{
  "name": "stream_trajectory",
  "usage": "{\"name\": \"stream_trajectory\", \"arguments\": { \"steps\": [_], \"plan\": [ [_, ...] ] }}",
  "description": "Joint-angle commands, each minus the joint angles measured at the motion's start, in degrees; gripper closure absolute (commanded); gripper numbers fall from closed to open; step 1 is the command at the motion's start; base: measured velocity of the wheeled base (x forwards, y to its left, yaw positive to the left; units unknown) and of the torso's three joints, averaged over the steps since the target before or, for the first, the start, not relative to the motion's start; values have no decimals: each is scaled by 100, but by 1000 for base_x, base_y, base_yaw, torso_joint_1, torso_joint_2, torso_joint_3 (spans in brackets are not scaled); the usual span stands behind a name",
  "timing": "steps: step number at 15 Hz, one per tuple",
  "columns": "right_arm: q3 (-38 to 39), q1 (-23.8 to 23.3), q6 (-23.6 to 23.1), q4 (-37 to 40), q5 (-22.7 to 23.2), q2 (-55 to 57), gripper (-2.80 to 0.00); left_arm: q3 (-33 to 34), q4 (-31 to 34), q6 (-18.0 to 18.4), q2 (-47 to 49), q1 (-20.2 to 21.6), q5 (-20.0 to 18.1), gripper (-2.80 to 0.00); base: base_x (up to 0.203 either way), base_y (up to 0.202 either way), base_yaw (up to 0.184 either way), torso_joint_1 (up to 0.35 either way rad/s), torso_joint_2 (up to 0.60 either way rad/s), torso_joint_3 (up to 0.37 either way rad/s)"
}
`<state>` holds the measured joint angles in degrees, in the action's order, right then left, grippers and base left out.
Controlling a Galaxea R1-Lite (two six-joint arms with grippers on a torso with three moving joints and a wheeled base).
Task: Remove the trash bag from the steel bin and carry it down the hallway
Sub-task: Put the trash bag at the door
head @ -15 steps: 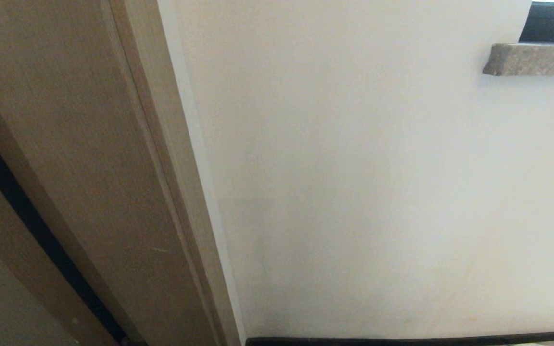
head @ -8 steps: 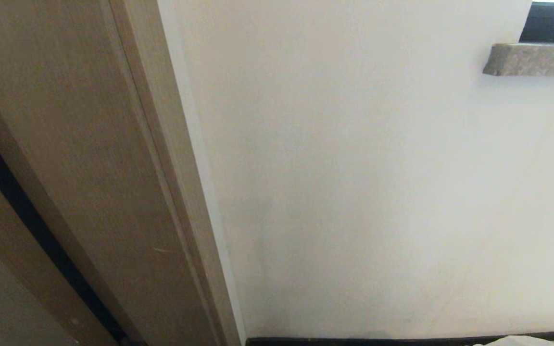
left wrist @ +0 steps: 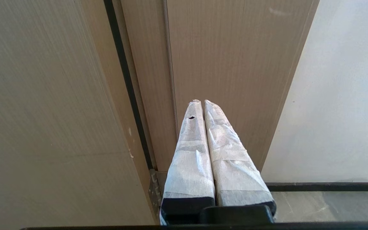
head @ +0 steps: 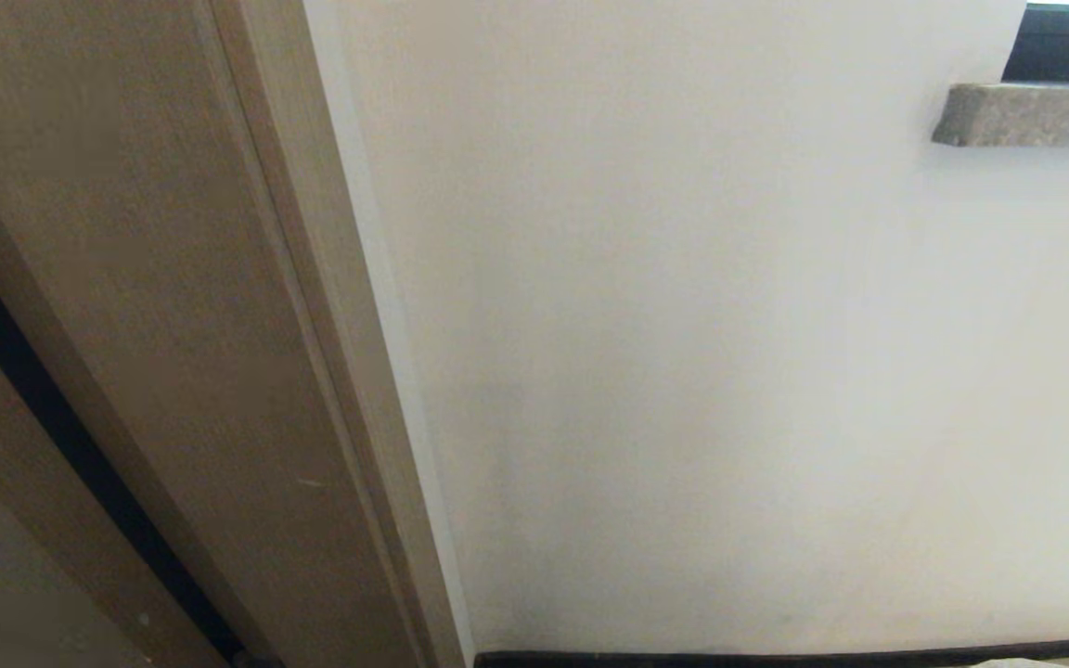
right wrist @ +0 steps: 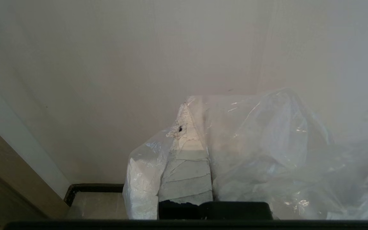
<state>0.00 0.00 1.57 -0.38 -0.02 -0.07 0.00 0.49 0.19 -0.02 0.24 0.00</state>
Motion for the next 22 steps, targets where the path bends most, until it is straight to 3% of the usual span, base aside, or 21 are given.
{"name": "stream_trajectory", "arguments": {
  "steps": [1, 6, 22],
  "plan": [
    [9, 0, 1, 3, 2, -1, 0, 18, -5, -25, 2, 2, 0, 0, 0, 0, 0, 0, 0, 0],
    [9, 0, 1, -6, 2, -1, 0, 11, -14, -28, 2, 2, 9, 0, 0, 0, 0, 2, 1, -62],
    [9, 0, -8, 3, 2, -1, 0, 9, -14, -28, 2, 2, 9, 0, 0, 0, 0, 1, 2, -193]
  ]
}}
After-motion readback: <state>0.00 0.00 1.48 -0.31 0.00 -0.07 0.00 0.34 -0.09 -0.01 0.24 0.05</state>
